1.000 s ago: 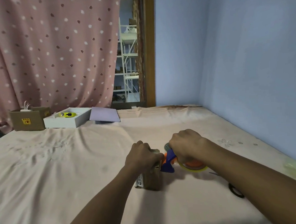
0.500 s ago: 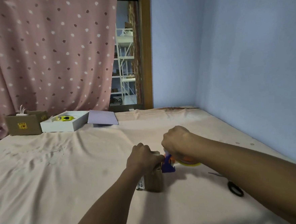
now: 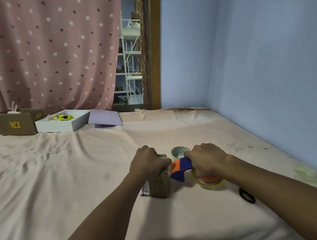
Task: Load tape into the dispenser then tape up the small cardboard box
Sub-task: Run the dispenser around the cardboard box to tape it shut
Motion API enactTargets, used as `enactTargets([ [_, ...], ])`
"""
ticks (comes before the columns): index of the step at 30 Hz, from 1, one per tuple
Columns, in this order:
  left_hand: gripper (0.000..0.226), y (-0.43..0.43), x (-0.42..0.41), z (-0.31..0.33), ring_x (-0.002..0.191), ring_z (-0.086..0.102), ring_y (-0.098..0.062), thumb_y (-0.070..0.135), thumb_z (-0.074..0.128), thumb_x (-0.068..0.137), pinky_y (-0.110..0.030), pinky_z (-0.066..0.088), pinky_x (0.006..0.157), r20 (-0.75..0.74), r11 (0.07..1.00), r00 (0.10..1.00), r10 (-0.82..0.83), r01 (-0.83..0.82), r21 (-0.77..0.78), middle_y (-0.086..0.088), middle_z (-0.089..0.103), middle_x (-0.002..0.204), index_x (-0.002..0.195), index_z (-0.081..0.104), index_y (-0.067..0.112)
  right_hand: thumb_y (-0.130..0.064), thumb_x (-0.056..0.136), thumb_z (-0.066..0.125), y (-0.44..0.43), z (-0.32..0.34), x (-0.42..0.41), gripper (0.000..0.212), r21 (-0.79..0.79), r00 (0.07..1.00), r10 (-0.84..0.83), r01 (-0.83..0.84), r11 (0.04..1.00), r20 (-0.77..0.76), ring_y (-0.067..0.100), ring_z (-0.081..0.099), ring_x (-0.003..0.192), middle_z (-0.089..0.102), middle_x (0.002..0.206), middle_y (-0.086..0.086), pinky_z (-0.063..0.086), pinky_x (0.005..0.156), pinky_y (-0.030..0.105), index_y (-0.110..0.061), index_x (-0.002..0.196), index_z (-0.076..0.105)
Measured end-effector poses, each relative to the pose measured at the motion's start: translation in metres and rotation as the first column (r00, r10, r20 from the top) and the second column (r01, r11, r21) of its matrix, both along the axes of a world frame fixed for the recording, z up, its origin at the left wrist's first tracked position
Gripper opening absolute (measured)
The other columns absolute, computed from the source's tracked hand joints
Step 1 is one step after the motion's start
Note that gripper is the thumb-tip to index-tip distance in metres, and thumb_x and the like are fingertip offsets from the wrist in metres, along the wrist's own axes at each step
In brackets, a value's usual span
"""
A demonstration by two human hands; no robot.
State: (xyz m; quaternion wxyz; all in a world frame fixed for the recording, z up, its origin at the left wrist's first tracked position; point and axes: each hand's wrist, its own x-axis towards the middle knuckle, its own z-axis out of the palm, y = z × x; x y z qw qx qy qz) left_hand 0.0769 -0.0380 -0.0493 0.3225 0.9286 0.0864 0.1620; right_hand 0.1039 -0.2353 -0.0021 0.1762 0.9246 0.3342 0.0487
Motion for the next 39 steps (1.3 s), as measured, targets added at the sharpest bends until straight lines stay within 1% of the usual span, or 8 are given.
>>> enactTargets([
  [7, 0.043, 0.001, 0.001, 0.001, 0.064, 0.055, -0.022, 0.048, 0.064, 0.058, -0.03, 0.038, 0.049, -0.021, 1.0, 1.0, -0.007, 0.007, -0.012, -0.01, 0.06, 0.063, 0.056, 0.064, 0.005, -0.03, 0.079, 0.059, 0.01, 0.011, 0.004, 0.023, -0.085, 0.998, 0.045, -0.041, 0.996, 0.044, 0.027, 0.059, 0.076, 0.064, 0.092, 0.005, 0.054, 0.07, 0.038, -0.021, 0.1, 0.062],
  [12, 0.04, 0.001, 0.0, 0.002, 0.054, 0.045, -0.018, 0.046, 0.063, 0.056, -0.03, 0.036, 0.048, -0.025, 1.0, 1.0, 0.0, -0.001, -0.027, -0.006, 0.051, 0.053, 0.048, 0.054, 0.008, -0.032, 0.08, 0.062, 0.015, 0.015, 0.004, 0.025, -0.117, 0.998, 0.045, -0.039, 0.992, 0.048, 0.026, 0.057, 0.076, 0.063, 0.093, 0.004, 0.055, 0.072, 0.038, -0.021, 0.102, 0.062],
  [17, 0.046, 0.0, -0.001, 0.001, 0.067, 0.065, -0.025, 0.05, 0.065, 0.058, -0.032, 0.044, 0.05, -0.045, 1.0, 0.999, 0.012, -0.013, -0.005, -0.011, 0.068, 0.067, 0.062, 0.071, 0.005, -0.03, 0.082, 0.06, 0.013, 0.013, 0.0, 0.022, -0.147, 0.998, 0.046, -0.037, 0.988, 0.052, 0.026, 0.055, 0.075, 0.063, 0.094, 0.005, 0.053, 0.07, 0.037, -0.019, 0.101, 0.06],
  [22, 0.043, -0.002, -0.001, 0.004, 0.058, 0.053, -0.019, 0.049, 0.066, 0.061, -0.031, 0.04, 0.05, -0.054, 1.0, 0.998, 0.024, -0.024, -0.001, -0.007, 0.06, 0.061, 0.055, 0.063, 0.007, -0.028, 0.085, 0.062, 0.024, 0.025, -0.006, 0.019, -0.236, 0.993, 0.097, -0.077, 0.969, 0.074, 0.027, 0.051, 0.076, 0.052, 0.086, 0.003, 0.053, 0.072, 0.037, -0.024, 0.088, 0.043],
  [26, 0.038, -0.002, -0.002, 0.006, 0.059, 0.052, -0.017, 0.047, 0.069, 0.066, -0.026, 0.036, 0.048, -0.075, 1.0, 0.997, 0.013, -0.012, 0.014, -0.002, 0.056, 0.059, 0.055, 0.061, 0.011, -0.029, 0.085, 0.064, 0.034, 0.031, -0.011, 0.015, -0.309, 0.99, 0.09, -0.053, 0.95, 0.108, 0.027, 0.057, 0.081, 0.063, 0.098, 0.005, 0.056, 0.077, 0.037, -0.022, 0.095, 0.056],
  [29, 0.042, 0.002, -0.002, 0.003, 0.058, 0.041, -0.022, 0.045, 0.063, 0.057, -0.029, 0.034, 0.048, -0.041, 0.999, 0.998, 0.037, -0.036, 0.016, -0.006, 0.041, 0.054, 0.048, 0.049, 0.007, -0.028, 0.088, 0.067, 0.023, 0.012, -0.01, 0.026, -0.505, 0.987, 0.109, -0.037, 0.862, 0.115, 0.03, 0.066, 0.1, 0.068, 0.114, 0.005, 0.056, 0.083, 0.038, -0.018, 0.112, 0.065],
  [34, 0.041, -0.002, 0.004, 0.007, 0.062, 0.046, -0.022, 0.046, 0.062, 0.055, -0.027, 0.035, 0.049, -0.084, 0.999, 0.996, 0.035, -0.034, 0.008, -0.005, 0.045, 0.056, 0.047, 0.048, 0.009, -0.027, 0.085, 0.06, -0.011, 0.066, -0.009, 0.008, -0.37, 0.991, 0.014, 0.037, 0.928, 0.133, 0.028, 0.059, 0.082, 0.065, 0.097, 0.004, 0.042, 0.069, 0.033, -0.022, 0.092, 0.06],
  [39, 0.038, -0.003, 0.002, 0.007, 0.08, 0.062, -0.032, 0.044, 0.062, 0.056, -0.027, 0.035, 0.051, -0.086, 0.998, 0.995, 0.044, -0.046, -0.032, -0.004, 0.046, 0.061, 0.044, 0.044, 0.013, -0.034, 0.083, 0.062, -0.013, 0.095, -0.002, 0.014, -0.367, 0.982, -0.005, 0.075, 0.927, 0.19, 0.025, 0.053, 0.073, 0.043, 0.072, -0.002, 0.043, 0.065, 0.032, -0.023, 0.09, 0.056],
])
